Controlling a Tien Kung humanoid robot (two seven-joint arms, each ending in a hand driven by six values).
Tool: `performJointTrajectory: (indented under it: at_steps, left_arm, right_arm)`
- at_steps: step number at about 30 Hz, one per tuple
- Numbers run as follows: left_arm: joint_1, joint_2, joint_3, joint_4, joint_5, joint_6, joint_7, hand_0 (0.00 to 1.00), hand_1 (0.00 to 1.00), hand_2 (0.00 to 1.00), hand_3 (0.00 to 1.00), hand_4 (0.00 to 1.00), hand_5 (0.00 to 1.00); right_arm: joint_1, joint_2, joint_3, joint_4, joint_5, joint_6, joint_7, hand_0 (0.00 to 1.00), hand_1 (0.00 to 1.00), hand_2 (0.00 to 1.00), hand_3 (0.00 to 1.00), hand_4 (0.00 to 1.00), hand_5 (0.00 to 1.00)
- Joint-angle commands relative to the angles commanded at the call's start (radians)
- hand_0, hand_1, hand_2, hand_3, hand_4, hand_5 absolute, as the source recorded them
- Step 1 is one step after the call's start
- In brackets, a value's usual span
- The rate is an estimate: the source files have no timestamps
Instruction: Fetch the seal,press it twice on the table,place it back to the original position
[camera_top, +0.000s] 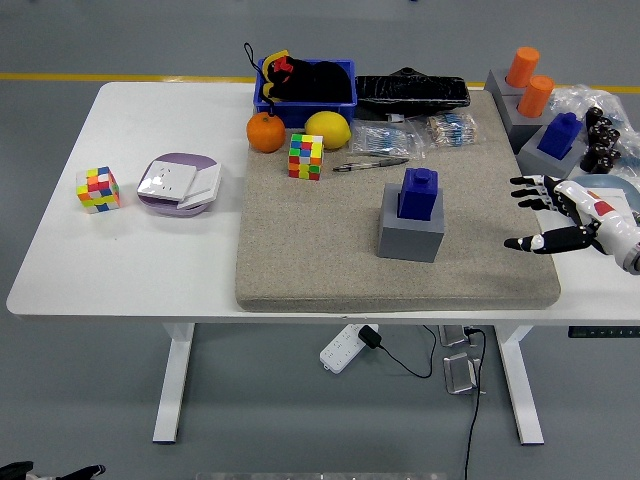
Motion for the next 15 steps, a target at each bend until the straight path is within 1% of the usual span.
performJointTrajectory:
  at_steps: [1, 7, 8, 13, 14, 15]
  left_arm:
    - [0.0, -0.001, 0.0, 0.0, -0.001, 0.0, 0.0, 0.813, 0.783, 0.761, 0.798, 0.674, 0.418]
    - [-0.002, -0.007, 0.015, 0.0, -0.027, -0.001, -0.007, 0.813, 0.783, 0.761, 0.798, 0.674, 0.418]
    - [-0.003, -0.009, 0.019, 0.0, -0.035, -0.001, -0.009, 0.813, 0.783, 0.761, 0.799, 0.675, 0.414]
    - [-0.001, -0.014, 0.022, 0.0, -0.043, -0.002, -0.011, 0.813, 0.783, 0.761, 0.799, 0.675, 0.414]
    - [-0.001, -0.015, 0.022, 0.0, -0.044, -0.003, -0.01, 0.813, 0.784, 0.761, 0.799, 0.676, 0.414]
    - [0.0, -0.016, 0.022, 0.0, -0.044, -0.003, -0.01, 0.813, 0.784, 0.761, 0.799, 0.676, 0.414]
  right_arm:
    - [0.002, 0.002, -0.003, 0.0, 0.007, -0.002, 0.002, 0.825, 0.773, 0.807, 0.872, 0.998, 0.076]
    - [0.041, 0.03, -0.045, -0.01, 0.078, -0.012, 0.023, 0.825, 0.773, 0.807, 0.872, 0.998, 0.076]
    - [0.049, 0.039, -0.052, -0.013, 0.088, -0.014, 0.028, 0.813, 0.749, 0.776, 0.83, 0.998, 0.061]
    - [0.087, 0.079, -0.08, -0.039, 0.121, -0.006, 0.04, 0.813, 0.749, 0.776, 0.83, 0.998, 0.061]
    - [0.095, 0.086, -0.087, -0.046, 0.136, -0.002, 0.044, 0.812, 0.75, 0.773, 0.832, 0.998, 0.038]
    - [0.1, 0.09, -0.09, -0.05, 0.143, 0.0, 0.046, 0.812, 0.75, 0.773, 0.832, 0.998, 0.038]
